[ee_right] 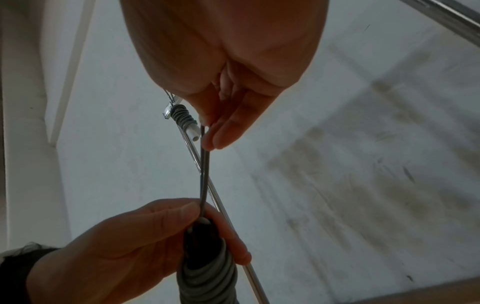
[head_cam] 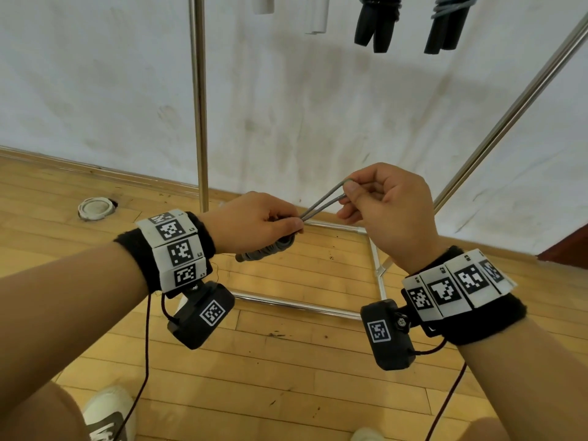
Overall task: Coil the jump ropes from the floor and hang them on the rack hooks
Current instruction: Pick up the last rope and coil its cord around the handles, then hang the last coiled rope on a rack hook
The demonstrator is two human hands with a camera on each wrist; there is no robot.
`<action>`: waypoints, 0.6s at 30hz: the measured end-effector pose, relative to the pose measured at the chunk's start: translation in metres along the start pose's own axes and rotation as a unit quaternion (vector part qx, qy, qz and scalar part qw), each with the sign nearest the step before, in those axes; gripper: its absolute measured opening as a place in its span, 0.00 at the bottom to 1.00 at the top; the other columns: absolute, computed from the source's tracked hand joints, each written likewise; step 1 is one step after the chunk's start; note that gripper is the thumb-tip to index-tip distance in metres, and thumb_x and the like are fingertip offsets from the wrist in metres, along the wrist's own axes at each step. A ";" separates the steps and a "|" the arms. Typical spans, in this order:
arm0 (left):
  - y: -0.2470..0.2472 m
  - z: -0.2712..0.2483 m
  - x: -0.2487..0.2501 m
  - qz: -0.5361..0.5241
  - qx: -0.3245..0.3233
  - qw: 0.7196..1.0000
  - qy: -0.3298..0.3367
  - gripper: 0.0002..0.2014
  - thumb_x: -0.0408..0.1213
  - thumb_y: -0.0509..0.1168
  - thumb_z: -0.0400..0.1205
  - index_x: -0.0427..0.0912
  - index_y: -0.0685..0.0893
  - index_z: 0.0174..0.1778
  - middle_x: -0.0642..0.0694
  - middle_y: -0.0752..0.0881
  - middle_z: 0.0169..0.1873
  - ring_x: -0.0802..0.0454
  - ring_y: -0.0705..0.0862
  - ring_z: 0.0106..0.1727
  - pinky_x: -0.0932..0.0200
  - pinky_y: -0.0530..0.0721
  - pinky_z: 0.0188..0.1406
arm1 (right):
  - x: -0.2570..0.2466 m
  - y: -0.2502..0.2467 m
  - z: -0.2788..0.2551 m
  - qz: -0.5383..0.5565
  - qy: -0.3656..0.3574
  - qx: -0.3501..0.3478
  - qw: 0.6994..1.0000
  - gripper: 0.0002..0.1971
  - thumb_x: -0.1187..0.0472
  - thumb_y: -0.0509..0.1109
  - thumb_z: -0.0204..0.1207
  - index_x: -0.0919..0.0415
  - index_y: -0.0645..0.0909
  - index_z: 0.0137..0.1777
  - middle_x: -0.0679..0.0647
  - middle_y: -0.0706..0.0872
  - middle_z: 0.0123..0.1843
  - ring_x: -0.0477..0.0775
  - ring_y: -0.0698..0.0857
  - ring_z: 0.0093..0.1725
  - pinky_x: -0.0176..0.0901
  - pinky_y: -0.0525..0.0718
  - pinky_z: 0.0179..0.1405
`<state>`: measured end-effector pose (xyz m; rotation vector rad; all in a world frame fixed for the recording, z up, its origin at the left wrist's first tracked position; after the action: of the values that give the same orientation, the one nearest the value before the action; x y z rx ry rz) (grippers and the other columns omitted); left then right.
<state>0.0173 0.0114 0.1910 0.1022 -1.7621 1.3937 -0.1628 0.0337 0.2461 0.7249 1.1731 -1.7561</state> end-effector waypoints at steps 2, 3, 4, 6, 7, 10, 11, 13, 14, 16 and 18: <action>-0.002 0.000 0.002 -0.012 0.001 1.000 0.006 0.12 0.50 0.60 0.85 0.55 0.88 0.54 0.54 0.90 0.48 0.55 0.87 0.52 0.46 0.86 0.58 | -0.007 0.003 0.001 -0.003 -0.009 -0.016 1.000 0.07 0.68 0.71 0.80 0.55 0.84 0.44 0.53 0.89 0.33 0.52 0.90 0.31 0.43 0.89 0.32; -0.004 0.000 0.005 -0.048 0.000 0.999 0.015 0.09 0.45 0.63 0.86 0.53 0.88 0.56 0.54 0.90 0.49 0.57 0.88 0.54 0.48 0.85 0.60 | -0.011 0.005 0.001 -0.004 -0.016 -0.025 1.000 0.08 0.68 0.71 0.80 0.55 0.84 0.44 0.53 0.89 0.33 0.51 0.90 0.31 0.43 0.89 0.32; -0.007 -0.001 0.008 -0.098 0.000 0.995 0.029 0.08 0.38 0.66 0.85 0.49 0.87 0.58 0.53 0.91 0.51 0.57 0.88 0.56 0.49 0.85 0.62 | -0.015 0.007 0.001 -0.006 -0.023 -0.031 0.999 0.08 0.68 0.71 0.80 0.54 0.84 0.44 0.53 0.89 0.33 0.51 0.90 0.31 0.44 0.90 0.33; -0.018 -0.002 0.018 -0.185 0.014 0.981 0.063 0.11 0.29 0.69 0.82 0.42 0.86 0.60 0.49 0.92 0.51 0.54 0.89 0.57 0.51 0.85 0.63 | -0.024 0.007 0.000 -0.008 -0.035 -0.032 0.999 0.08 0.67 0.70 0.81 0.53 0.83 0.45 0.51 0.88 0.32 0.50 0.89 0.31 0.44 0.90 0.34; -0.023 -0.002 0.023 -0.206 0.024 0.975 0.074 0.10 0.28 0.69 0.82 0.40 0.86 0.59 0.48 0.93 0.50 0.53 0.90 0.56 0.52 0.86 0.61 | -0.027 0.005 -0.001 -0.004 -0.038 -0.027 0.999 0.07 0.67 0.70 0.81 0.53 0.83 0.45 0.50 0.88 0.32 0.50 0.89 0.31 0.44 0.90 0.34; -0.033 0.000 0.038 -0.197 0.067 0.974 0.086 0.05 0.33 0.69 0.83 0.43 0.89 0.52 0.50 0.93 0.44 0.55 0.91 0.49 0.59 0.87 0.55 | -0.035 -0.005 -0.001 0.022 -0.044 -0.004 0.999 0.06 0.67 0.71 0.80 0.54 0.83 0.45 0.51 0.88 0.33 0.51 0.89 0.31 0.45 0.90 0.33; -0.035 0.001 0.043 -0.178 0.085 0.976 0.086 0.04 0.35 0.70 0.82 0.45 0.90 0.49 0.51 0.93 0.41 0.56 0.91 0.47 0.62 0.87 0.52 | -0.038 -0.009 -0.001 0.025 -0.047 0.000 0.999 0.06 0.66 0.71 0.80 0.54 0.84 0.45 0.52 0.88 0.33 0.52 0.89 0.31 0.46 0.89 0.33; -0.043 0.002 0.056 -0.111 0.124 0.982 0.092 0.03 0.37 0.72 0.81 0.50 0.91 0.45 0.55 0.92 0.37 0.62 0.90 0.42 0.69 0.85 0.46 | -0.042 -0.015 -0.001 0.036 -0.043 -0.007 0.998 0.02 0.64 0.73 0.79 0.56 0.85 0.46 0.51 0.88 0.35 0.51 0.88 0.33 0.46 0.88 0.31; -0.049 0.002 0.063 -0.078 0.145 0.982 0.096 0.03 0.38 0.72 0.80 0.51 0.91 0.45 0.56 0.92 0.36 0.64 0.89 0.41 0.70 0.84 0.44 | -0.043 -0.017 -0.001 0.045 -0.038 -0.016 0.998 0.01 0.64 0.74 0.78 0.58 0.84 0.46 0.50 0.88 0.36 0.50 0.88 0.35 0.45 0.88 0.31; -0.063 0.003 0.078 -0.040 0.181 0.977 0.106 0.03 0.39 0.71 0.81 0.50 0.91 0.46 0.58 0.90 0.35 0.65 0.88 0.39 0.67 0.85 0.43 | -0.044 -0.022 0.002 0.072 -0.025 -0.031 0.997 0.05 0.66 0.76 0.75 0.62 0.82 0.46 0.52 0.88 0.40 0.49 0.87 0.40 0.46 0.87 0.31; -0.078 0.005 0.095 -0.014 0.211 0.970 0.120 0.04 0.39 0.71 0.81 0.48 0.91 0.46 0.58 0.89 0.33 0.64 0.87 0.37 0.65 0.86 0.42 | -0.050 -0.028 0.006 0.100 -0.026 -0.036 0.994 0.08 0.71 0.76 0.74 0.61 0.80 0.46 0.57 0.87 0.43 0.50 0.88 0.42 0.46 0.87 0.32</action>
<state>-0.0023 0.0186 0.3124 0.1779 -1.2443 1.6679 -0.1660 0.0499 0.3012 0.7230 1.0831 -1.5508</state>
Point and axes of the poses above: each hand's wrist, its own z-axis towards the middle knuckle, its own y-axis out of the palm, x = y × z, the point moved 6 cm from there along z, towards the middle knuckle
